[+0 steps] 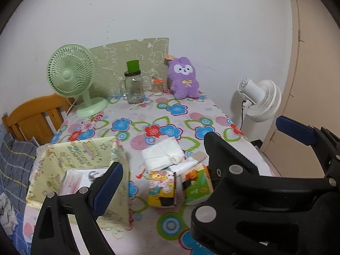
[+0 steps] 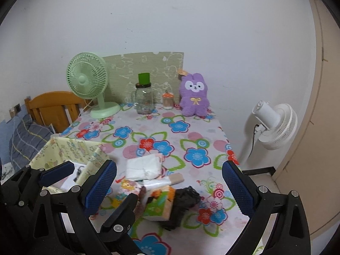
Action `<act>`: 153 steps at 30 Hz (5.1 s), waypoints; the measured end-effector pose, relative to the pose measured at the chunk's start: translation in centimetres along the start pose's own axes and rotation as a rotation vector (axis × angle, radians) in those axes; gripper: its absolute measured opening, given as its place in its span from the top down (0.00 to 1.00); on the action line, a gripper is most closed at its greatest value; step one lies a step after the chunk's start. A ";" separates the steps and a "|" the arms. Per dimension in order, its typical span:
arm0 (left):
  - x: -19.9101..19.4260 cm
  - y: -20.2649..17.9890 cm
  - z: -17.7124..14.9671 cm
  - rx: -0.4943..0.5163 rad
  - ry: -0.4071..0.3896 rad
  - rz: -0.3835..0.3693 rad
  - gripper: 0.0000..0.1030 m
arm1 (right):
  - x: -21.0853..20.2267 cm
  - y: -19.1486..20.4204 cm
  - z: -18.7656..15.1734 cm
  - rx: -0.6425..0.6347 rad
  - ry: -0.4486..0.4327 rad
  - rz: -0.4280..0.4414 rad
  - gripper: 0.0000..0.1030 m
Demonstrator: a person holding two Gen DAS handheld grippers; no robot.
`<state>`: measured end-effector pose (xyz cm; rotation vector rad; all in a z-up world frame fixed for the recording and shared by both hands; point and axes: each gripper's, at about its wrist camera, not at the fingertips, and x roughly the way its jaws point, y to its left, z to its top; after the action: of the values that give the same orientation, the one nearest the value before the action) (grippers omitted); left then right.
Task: Organize soft objects
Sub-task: 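Move both tools back toward the remaining items on the bed, then grasp the black plastic bag with the right tool while the left tool grasps a snack box, then carry the black bag with the right tool while the left tool carries the snack box toward the fabric box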
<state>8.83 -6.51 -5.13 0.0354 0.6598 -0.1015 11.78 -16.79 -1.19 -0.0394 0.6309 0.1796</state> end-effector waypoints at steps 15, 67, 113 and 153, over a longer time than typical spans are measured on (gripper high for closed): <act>4.0 -2.8 -1.1 -0.006 0.066 -0.018 0.08 | 3.0 -3.7 -2.4 0.051 0.038 -0.018 0.02; 10.9 -3.4 -5.0 0.080 0.251 0.055 0.68 | 11.6 -4.7 -8.1 0.118 0.325 0.010 0.63; 6.9 -3.4 -3.7 0.073 0.203 -0.022 0.97 | 6.8 -4.2 -6.3 0.132 0.240 -0.034 0.64; -0.7 -2.0 0.6 0.106 0.023 0.019 1.00 | -0.3 -1.8 -0.7 0.104 0.052 -0.013 0.64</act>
<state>8.47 -8.44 -4.24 0.1449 0.6767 -0.1183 11.39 -18.67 -1.61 0.0521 0.6908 0.1331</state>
